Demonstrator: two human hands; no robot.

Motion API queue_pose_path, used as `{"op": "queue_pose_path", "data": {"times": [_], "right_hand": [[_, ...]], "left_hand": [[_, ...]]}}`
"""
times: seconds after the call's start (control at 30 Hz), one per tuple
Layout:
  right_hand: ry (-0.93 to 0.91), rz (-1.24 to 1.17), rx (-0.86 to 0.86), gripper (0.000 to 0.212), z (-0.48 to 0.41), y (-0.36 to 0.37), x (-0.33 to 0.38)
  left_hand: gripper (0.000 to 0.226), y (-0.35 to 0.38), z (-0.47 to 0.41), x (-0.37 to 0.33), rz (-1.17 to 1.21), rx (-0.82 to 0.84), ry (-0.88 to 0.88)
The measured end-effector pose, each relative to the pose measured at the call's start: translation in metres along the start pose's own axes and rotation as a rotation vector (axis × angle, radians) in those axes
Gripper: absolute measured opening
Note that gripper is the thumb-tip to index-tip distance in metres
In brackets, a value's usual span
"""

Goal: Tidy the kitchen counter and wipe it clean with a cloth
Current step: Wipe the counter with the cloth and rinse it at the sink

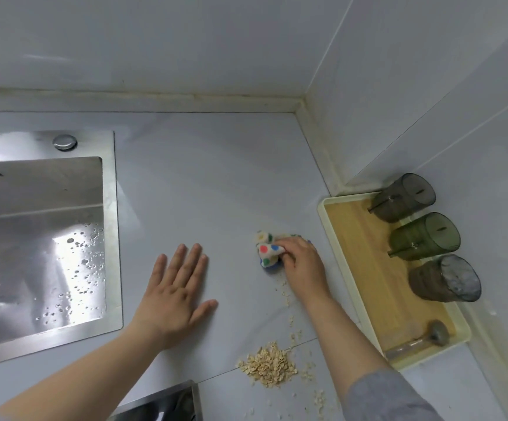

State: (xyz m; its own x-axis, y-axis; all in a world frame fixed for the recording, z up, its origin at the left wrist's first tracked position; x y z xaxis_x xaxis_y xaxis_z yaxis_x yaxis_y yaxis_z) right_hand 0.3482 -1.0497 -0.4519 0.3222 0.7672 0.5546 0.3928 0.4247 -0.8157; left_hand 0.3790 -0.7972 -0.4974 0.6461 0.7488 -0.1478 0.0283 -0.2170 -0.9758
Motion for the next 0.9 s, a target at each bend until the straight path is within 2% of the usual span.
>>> {"op": "queue_pose_path", "data": {"times": [0.23, 0.3, 0.37, 0.43, 0.47, 0.53, 0.67, 0.77, 0.9], "right_hand": [[0.054, 0.019, 0.04, 0.031, 0.106, -0.028, -0.002], [0.087, 0.016, 0.066, 0.031, 0.124, -0.034, -0.003], [0.11, 0.006, 0.1, 0.032, 0.135, -0.039, -0.002], [0.139, -0.016, 0.099, 0.032, 0.139, -0.048, -0.002], [0.157, -0.03, 0.063, 0.032, 0.136, -0.054, -0.003], [0.177, -0.047, -0.061, 0.033, 0.123, -0.071, -0.003], [0.112, -0.038, -0.239, 0.03, 0.072, -0.095, -0.004], [0.08, 0.035, -0.235, 0.027, 0.029, -0.092, -0.016], [0.114, 0.07, -0.143, 0.027, -0.001, -0.062, -0.041]], "left_hand": [[0.081, 0.0, -0.002, 0.0, 0.019, 0.111, -0.001], [0.089, -0.004, -0.006, -0.004, -0.01, 0.119, -0.029], [0.103, -0.002, -0.009, -0.012, -0.037, 0.049, -0.02], [0.104, -0.002, -0.013, -0.021, -0.031, 0.082, -0.058], [0.099, -0.003, -0.017, -0.027, -0.023, 0.073, -0.065], [0.085, 0.004, -0.018, -0.038, 0.037, 0.156, -0.074], [0.082, 0.017, -0.021, -0.053, 0.053, 0.152, -0.041], [0.081, 0.02, -0.019, -0.052, 0.034, 0.139, -0.04], [0.08, 0.023, -0.02, -0.05, 0.034, 0.162, -0.046]]}}
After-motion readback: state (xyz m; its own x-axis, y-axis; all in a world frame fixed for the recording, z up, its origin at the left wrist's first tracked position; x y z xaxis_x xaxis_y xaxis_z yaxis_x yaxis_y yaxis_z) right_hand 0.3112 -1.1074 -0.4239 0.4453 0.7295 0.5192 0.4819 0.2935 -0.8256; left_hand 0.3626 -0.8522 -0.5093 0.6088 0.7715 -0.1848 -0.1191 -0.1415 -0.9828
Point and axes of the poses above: each hand's wrist, its own z-axis away from the middle knuckle, its own y-axis out of the palm, x = y × z, the point moved 5 cm from there along -z, towards the middle knuckle, and after that the axes turned 15 degrees about -x, right-handed, at the moved point
